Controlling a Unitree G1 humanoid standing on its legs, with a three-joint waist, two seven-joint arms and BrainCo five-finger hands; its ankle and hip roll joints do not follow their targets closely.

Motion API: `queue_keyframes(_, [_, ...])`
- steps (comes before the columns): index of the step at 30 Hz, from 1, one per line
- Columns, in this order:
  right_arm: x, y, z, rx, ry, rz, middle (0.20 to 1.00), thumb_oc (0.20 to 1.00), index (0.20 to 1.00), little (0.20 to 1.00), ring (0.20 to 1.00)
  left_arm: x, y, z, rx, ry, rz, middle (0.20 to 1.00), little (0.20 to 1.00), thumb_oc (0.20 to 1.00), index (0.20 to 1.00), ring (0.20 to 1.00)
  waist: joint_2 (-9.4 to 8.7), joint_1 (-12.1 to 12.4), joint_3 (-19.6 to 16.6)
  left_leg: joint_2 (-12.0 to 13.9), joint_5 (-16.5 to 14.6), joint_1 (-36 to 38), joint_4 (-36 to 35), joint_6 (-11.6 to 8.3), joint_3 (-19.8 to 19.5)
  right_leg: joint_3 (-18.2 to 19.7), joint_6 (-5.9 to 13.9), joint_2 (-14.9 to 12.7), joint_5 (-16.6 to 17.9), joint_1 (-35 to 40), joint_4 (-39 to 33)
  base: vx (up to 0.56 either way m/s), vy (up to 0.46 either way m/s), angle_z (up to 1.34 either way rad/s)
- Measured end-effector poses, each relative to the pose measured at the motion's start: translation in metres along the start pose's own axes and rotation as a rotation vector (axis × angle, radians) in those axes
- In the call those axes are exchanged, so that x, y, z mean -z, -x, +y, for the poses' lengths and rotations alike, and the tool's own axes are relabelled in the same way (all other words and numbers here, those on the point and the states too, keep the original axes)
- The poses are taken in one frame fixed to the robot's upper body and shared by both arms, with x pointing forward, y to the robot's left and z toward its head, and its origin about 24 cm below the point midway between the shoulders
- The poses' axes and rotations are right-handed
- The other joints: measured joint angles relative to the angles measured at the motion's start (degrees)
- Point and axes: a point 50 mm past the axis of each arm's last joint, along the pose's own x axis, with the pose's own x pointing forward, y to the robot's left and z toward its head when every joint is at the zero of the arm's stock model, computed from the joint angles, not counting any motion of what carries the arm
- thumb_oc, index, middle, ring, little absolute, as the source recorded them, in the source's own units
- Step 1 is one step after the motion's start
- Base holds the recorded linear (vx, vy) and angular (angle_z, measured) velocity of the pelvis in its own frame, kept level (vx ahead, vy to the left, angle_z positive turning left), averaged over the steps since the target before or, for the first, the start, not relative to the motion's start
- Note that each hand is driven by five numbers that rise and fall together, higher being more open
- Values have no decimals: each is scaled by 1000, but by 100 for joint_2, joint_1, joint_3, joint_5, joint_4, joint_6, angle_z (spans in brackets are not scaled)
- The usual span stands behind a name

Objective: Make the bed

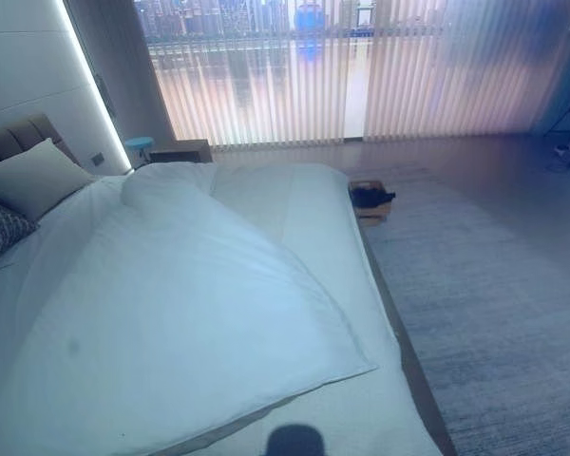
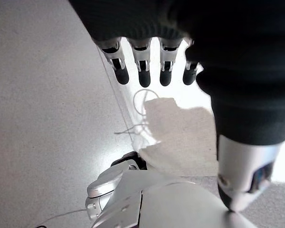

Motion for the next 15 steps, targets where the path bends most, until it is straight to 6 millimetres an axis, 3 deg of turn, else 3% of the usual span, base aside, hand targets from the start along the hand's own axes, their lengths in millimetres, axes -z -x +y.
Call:
queue_keyframes(7, [-16,0,1,-18,-349,-54,1000,1000,1000,1000,1000,-3,0,0,-11,9,-11,1000,1000,1000,1000,1000,51,-5,50,-3,18,-96,25,-36,5,-1,-31,0,5,-145,-5,3,4,0])
queue_keyframes(8, [-28,1,1,-39,-517,-81,1000,1000,1000,1000,1000,-7,0,0,-15,42,-23,1000,1000,1000,1000,1000,111,-12,96,-4,19,-218,23,-33,10,-2,-13,-5,0,-240,-3,-42,26,-3])
queue_keyframes(12, [-75,7,8,-142,-811,-222,1000,1000,1000,1000,1000,-29,-1,0,-15,108,-91,1000,1000,1000,1000,1000,183,4,345,-21,136,-503,26,-28,20,0,-15,-14,108,-562,3,-70,25,-3])
queue_keyframes(15, [-129,22,17,-289,-1002,-358,1000,1000,1000,1000,1000,-50,0,-5,3,122,-155,1000,1000,1000,1000,1000,279,10,678,-34,264,-832,46,-32,38,-11,-12,-32,227,-882,4,-6,6,-3])
